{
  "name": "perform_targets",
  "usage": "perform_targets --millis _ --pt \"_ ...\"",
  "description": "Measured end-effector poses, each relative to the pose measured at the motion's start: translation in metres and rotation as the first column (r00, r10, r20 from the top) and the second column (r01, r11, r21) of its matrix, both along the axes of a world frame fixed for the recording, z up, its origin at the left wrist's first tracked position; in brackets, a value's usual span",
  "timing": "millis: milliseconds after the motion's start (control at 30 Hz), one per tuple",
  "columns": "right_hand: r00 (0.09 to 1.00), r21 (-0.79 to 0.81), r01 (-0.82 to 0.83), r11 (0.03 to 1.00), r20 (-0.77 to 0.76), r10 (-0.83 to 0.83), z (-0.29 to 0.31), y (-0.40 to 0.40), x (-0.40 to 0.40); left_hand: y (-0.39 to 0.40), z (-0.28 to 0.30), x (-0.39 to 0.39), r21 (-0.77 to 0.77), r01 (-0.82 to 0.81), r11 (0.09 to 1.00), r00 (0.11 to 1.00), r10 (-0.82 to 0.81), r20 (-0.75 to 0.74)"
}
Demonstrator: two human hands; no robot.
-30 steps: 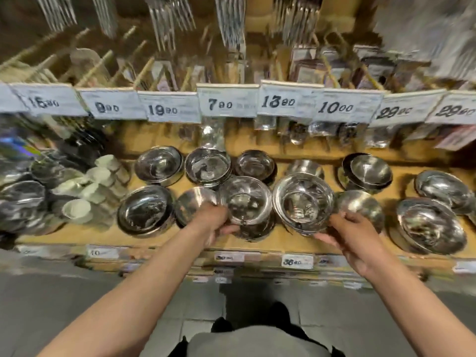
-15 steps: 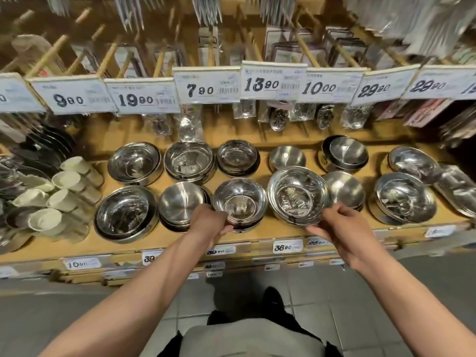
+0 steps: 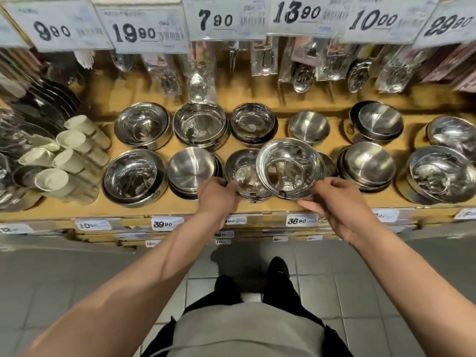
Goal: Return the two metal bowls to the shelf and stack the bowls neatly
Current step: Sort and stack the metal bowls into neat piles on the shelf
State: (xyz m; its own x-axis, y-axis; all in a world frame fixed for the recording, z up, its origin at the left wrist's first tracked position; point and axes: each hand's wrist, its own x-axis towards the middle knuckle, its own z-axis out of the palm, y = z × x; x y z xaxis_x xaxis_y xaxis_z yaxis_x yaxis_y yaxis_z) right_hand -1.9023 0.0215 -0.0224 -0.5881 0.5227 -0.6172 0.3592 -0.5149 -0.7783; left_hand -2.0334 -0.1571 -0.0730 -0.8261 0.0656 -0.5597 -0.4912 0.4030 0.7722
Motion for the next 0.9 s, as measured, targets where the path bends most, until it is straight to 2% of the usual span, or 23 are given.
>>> perform_targets --millis 100,267,400,500,600,767,900 --pt "1.0 0.014 -0.01 1.0 0.0 0.01 0.001 -0.006 -0.01 -0.002 -0.003 0.001 -0.031 0.033 0.999 0.999 -0.034 -0.029" --pt "0.999 -0.021 -0.029 0.999 -0.03 0.028 -0.002 -0.01 -0.029 -0.003 -0.002 0.002 0.051 0.019 0.999 0.999 -0.016 -0.041" --pt "0.998 0.016 -0.055 0.998 0.035 0.054 -0.008 -0.011 -0.049 -0.005 0.0 0.002 0.06 0.033 0.998 0.998 -0.03 -0.055" --pt "0.994 0.055 -0.081 0.995 0.082 0.076 -0.009 -0.014 -0.063 -0.007 0.0 0.003 -0.018 0.113 0.993 0.988 -0.115 -0.107" --pt "0.983 0.095 -0.131 0.987 0.138 0.118 -0.012 -0.016 -0.068 -0.015 0.005 0.004 -0.074 0.118 0.99 0.982 -0.128 -0.142" --pt "0.979 0.227 -0.132 0.965 0.181 0.091 -0.022 -0.022 -0.068 -0.02 0.014 -0.004 -0.038 0.066 0.997 0.986 -0.071 -0.149" --pt "0.967 0.427 -0.196 0.883 0.235 0.101 -0.029 -0.021 -0.064 -0.014 0.014 -0.004 -0.054 0.095 0.994 0.986 -0.102 -0.133"
